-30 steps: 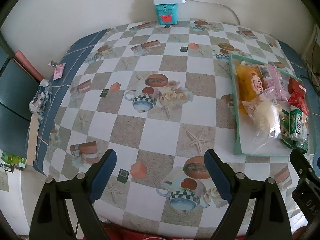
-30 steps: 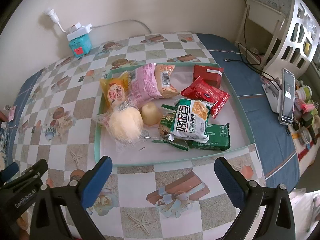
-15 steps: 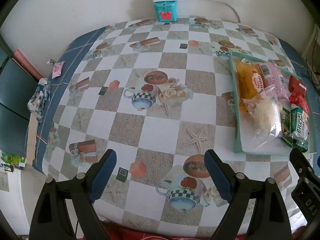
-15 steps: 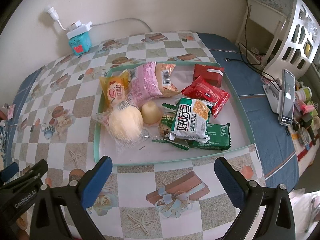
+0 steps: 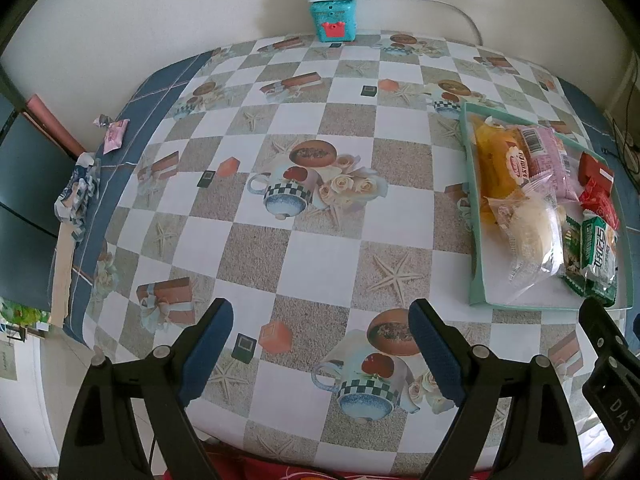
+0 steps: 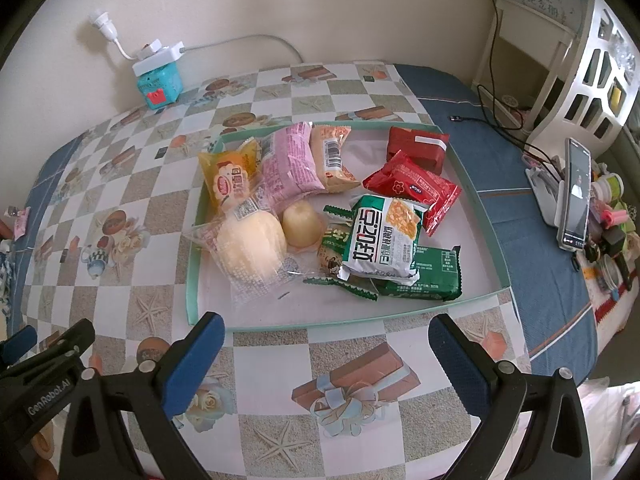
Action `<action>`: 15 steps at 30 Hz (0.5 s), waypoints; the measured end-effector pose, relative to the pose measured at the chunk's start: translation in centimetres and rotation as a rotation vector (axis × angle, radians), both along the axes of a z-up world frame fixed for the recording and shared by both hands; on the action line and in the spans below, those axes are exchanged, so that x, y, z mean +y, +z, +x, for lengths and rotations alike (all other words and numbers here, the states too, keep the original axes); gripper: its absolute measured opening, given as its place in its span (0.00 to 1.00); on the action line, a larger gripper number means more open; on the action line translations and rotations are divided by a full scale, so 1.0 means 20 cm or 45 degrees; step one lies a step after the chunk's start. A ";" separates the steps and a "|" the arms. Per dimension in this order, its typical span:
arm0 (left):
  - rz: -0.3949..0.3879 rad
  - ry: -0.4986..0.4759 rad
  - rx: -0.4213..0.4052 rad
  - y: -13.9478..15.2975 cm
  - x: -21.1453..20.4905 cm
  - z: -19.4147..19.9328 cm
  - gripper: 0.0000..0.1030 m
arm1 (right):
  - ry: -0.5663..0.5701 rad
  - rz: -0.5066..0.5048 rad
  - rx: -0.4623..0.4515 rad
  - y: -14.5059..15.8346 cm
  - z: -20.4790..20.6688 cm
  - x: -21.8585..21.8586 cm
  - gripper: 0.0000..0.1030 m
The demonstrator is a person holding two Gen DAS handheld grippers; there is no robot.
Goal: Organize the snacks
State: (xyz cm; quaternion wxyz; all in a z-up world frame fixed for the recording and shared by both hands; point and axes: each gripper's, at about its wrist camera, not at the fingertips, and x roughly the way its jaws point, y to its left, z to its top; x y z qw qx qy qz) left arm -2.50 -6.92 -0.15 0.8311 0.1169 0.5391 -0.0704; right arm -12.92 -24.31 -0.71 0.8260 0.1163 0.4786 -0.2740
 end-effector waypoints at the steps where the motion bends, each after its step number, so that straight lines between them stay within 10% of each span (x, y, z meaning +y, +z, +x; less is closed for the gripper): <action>1: -0.001 0.001 0.001 0.00 0.00 0.00 0.87 | 0.000 0.000 0.000 0.00 0.00 0.00 1.00; 15: -0.007 0.009 0.007 0.00 0.01 0.01 0.87 | 0.000 0.001 0.002 0.00 0.00 0.00 1.00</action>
